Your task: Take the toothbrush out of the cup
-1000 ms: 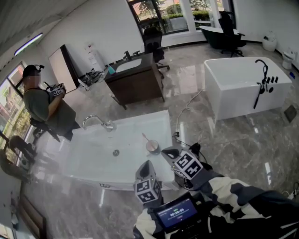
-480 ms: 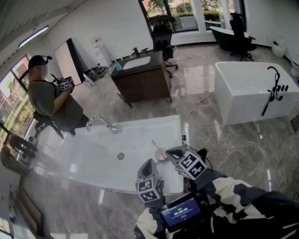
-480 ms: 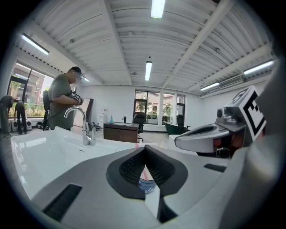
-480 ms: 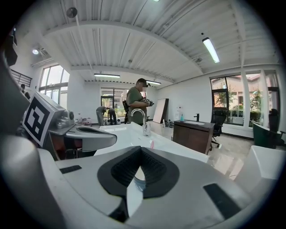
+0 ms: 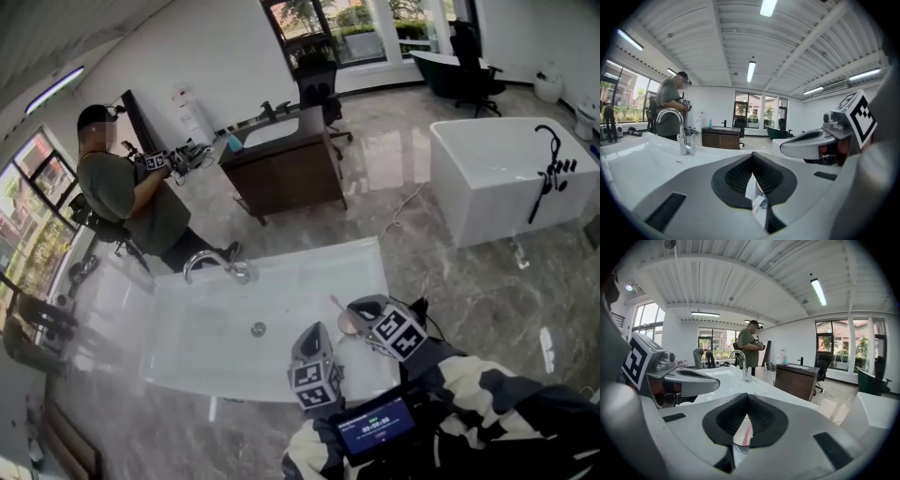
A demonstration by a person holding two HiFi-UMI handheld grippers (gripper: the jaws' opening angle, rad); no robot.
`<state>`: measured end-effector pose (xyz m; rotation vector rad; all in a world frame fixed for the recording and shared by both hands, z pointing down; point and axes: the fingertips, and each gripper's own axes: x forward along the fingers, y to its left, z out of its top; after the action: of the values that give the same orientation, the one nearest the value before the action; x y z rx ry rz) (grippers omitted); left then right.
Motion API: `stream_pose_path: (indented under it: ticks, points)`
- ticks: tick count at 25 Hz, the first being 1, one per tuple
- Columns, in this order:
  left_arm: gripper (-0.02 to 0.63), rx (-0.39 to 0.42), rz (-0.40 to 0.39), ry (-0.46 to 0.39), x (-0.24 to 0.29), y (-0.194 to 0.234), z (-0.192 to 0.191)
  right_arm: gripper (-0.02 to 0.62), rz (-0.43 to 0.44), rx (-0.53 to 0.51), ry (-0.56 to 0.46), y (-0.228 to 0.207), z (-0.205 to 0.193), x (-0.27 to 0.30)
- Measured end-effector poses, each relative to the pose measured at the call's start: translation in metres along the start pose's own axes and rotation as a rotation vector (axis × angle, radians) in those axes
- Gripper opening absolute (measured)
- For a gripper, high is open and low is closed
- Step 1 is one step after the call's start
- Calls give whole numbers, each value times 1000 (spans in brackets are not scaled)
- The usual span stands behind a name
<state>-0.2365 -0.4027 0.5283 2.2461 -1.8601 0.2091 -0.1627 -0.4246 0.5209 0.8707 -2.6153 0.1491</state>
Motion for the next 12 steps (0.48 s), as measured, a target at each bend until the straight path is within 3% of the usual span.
stream_pose_path:
  ticks: [6, 12]
  points:
    - [5, -26, 11, 10, 8, 6, -8, -3, 31, 11, 42, -7, -16, 13]
    - [5, -78, 3, 22, 3, 2, -17, 21, 90, -20, 154, -6, -41, 27]
